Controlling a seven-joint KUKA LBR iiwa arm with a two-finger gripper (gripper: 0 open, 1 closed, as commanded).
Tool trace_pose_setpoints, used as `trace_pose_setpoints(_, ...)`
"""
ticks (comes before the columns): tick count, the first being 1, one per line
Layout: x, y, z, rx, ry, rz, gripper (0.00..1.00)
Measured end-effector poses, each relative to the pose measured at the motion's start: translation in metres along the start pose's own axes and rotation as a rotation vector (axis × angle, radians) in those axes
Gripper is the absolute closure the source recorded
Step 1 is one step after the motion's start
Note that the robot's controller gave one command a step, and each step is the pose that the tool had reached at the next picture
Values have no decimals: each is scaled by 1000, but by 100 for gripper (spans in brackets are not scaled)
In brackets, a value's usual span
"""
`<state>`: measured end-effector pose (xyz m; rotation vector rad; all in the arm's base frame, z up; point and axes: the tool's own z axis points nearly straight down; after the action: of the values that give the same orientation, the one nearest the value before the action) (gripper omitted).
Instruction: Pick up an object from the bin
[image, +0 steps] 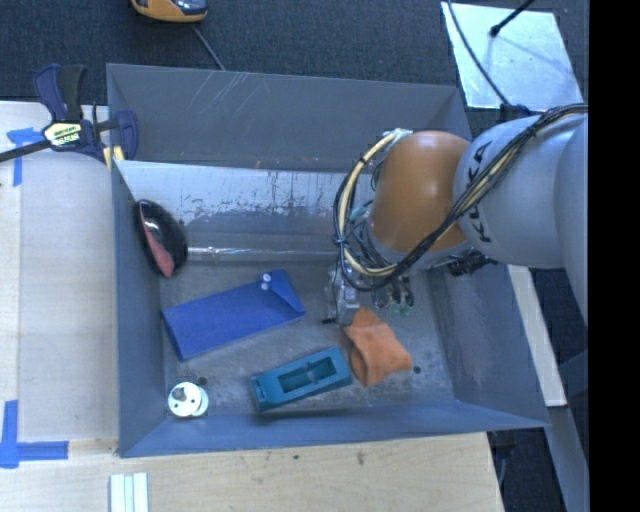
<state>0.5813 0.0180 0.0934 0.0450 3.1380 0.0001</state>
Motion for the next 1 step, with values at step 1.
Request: trace_pose_setpoints(1, 0, 0, 0, 0, 0, 0, 100)
